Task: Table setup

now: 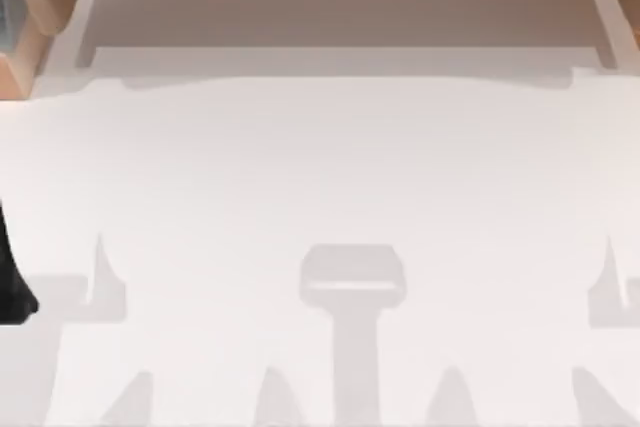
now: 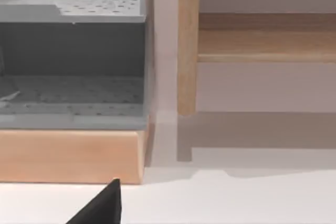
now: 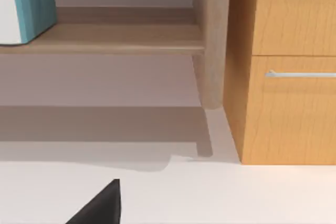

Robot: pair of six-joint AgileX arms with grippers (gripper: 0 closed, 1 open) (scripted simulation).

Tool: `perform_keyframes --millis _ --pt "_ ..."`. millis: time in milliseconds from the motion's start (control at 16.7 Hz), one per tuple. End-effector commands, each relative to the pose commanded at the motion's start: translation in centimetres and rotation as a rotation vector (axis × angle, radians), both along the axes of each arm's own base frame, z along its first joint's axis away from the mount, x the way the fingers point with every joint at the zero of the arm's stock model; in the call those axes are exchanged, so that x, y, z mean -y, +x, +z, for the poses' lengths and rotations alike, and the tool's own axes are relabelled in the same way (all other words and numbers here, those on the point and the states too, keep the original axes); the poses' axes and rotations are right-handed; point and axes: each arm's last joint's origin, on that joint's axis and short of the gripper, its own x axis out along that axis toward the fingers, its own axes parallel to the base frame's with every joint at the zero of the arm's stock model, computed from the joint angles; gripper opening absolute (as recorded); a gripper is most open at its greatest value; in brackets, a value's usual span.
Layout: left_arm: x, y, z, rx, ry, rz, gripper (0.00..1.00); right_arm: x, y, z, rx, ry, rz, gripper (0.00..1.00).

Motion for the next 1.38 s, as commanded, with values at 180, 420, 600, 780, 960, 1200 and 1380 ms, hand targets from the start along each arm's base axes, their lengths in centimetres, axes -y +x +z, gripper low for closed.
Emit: perform_keyframes --millis 180,420,600,780,960,1200,1380 --pt "0.3 0.3 3.3 0.019 0.000 0.009 1.00 0.0 0.0 0.0 0.000 0.000 0.000 1.00" --pt "1.5 2.9 10.1 0.039 -0.008 0.008 1.00 0.0 0.0 0.0 0.000 0.000 0.000 1.00" --pt "3.8 7.4 15.5 0.045 -0.018 0.000 1.00 0.0 0.0 0.0 0.000 0.000 0.000 1.00" --pt "8.3 13.8 19.2 0.043 -0.027 -0.010 1.00 0.0 0.0 0.0 0.000 0.000 0.000 1.00" --pt "15.1 20.6 19.8 0.035 -0.031 -0.019 1.00 0.0 0.0 0.0 0.000 0.000 0.000 1.00" --pt "25.7 27.4 15.8 0.019 -0.027 -0.026 1.00 0.0 0.0 0.0 0.000 0.000 0.000 1.00" --pt "32.6 29.7 10.9 0.009 -0.020 -0.026 1.00 0.0 0.0 0.0 0.000 0.000 0.000 1.00"
